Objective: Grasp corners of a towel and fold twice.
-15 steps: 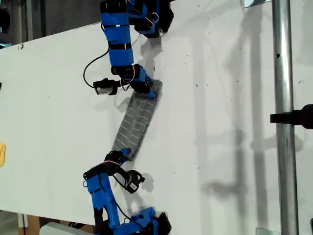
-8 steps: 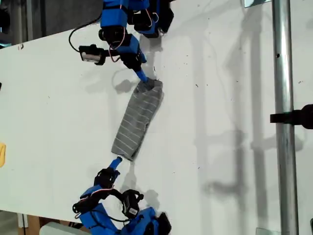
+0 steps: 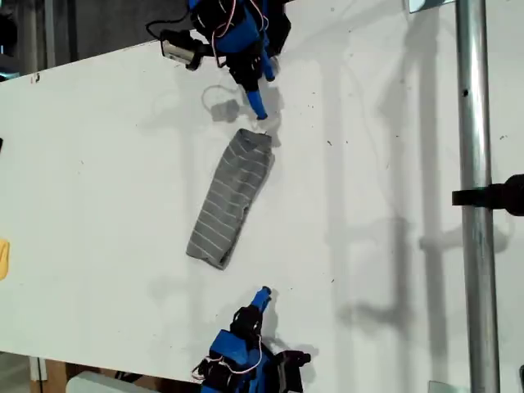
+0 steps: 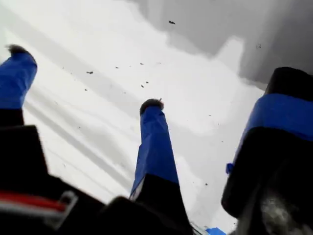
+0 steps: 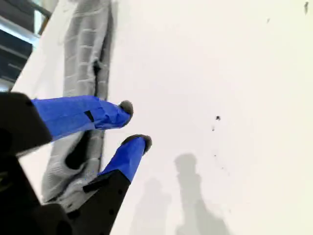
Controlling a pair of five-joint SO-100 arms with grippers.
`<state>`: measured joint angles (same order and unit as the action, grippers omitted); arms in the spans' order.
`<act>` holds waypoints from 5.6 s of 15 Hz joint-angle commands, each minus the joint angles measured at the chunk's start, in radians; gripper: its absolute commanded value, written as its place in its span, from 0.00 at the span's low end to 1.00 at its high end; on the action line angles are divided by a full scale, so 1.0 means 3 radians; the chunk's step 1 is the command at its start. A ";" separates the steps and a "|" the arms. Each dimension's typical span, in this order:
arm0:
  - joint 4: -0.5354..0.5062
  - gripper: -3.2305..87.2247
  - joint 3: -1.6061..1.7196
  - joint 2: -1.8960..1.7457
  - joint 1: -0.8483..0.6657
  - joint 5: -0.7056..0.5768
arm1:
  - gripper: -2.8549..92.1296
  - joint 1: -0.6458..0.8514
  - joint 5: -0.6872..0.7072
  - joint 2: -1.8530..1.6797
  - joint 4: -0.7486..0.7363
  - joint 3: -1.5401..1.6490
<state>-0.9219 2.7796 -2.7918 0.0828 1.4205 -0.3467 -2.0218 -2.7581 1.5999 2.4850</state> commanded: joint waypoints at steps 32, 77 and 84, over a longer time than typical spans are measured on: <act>-0.1074 0.01 0.1028 -0.2281 0.0752 0.0476 | 0.53 0.1324 0.0317 0.3119 -0.1595 -0.0690; -0.1104 0.03 0.1110 -0.2281 0.0813 0.0491 | 0.44 0.2608 0.2434 0.3840 -0.1682 -0.3446; -0.1243 0.09 0.1130 -0.2281 0.0608 0.0931 | 0.15 0.2771 0.2357 0.1104 -0.2976 -0.0777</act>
<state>-1.2916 3.1140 -3.4699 0.2899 1.6659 0.4863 -1.2717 -2.1905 0.7302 2.0632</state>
